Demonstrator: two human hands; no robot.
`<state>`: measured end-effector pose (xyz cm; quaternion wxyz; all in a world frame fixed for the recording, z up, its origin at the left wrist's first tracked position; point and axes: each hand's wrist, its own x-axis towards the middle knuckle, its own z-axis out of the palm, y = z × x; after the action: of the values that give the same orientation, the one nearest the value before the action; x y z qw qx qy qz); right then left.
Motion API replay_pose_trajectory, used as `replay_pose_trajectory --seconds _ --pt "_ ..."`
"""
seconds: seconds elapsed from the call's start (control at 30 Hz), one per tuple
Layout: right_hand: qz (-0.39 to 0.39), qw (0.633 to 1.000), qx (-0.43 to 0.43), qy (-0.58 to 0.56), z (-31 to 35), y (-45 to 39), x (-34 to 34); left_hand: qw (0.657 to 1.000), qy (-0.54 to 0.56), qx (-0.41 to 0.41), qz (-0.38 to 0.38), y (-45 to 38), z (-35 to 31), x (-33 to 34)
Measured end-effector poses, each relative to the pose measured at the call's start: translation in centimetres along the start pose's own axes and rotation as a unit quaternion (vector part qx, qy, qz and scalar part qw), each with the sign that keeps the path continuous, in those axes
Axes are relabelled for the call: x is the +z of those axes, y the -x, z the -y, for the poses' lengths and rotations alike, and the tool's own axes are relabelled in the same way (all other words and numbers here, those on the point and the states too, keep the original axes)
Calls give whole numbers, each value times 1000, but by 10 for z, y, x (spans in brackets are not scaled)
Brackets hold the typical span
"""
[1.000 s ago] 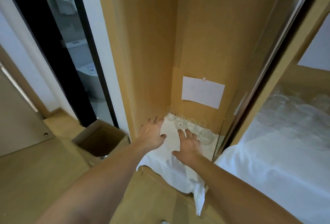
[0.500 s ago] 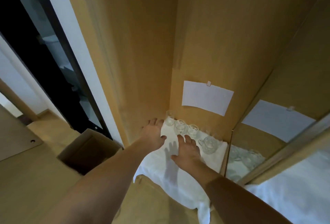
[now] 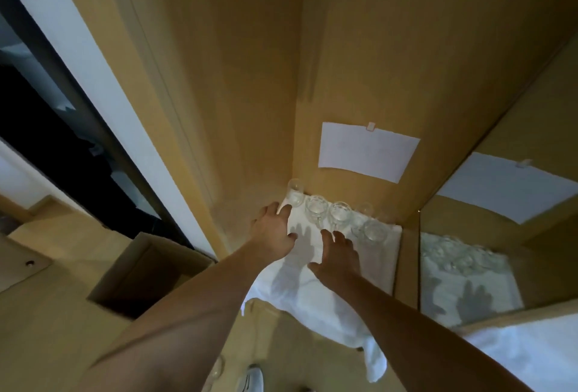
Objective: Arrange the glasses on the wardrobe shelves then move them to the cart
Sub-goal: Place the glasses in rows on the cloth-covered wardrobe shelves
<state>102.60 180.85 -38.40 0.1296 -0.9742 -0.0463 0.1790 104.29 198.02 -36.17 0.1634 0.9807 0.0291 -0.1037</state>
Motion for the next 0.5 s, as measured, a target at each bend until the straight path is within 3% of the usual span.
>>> replay_pose_trajectory --seconds 0.5 --pt "-12 985 151 -80 28 -17 38 995 21 72 69 -56 39 22"
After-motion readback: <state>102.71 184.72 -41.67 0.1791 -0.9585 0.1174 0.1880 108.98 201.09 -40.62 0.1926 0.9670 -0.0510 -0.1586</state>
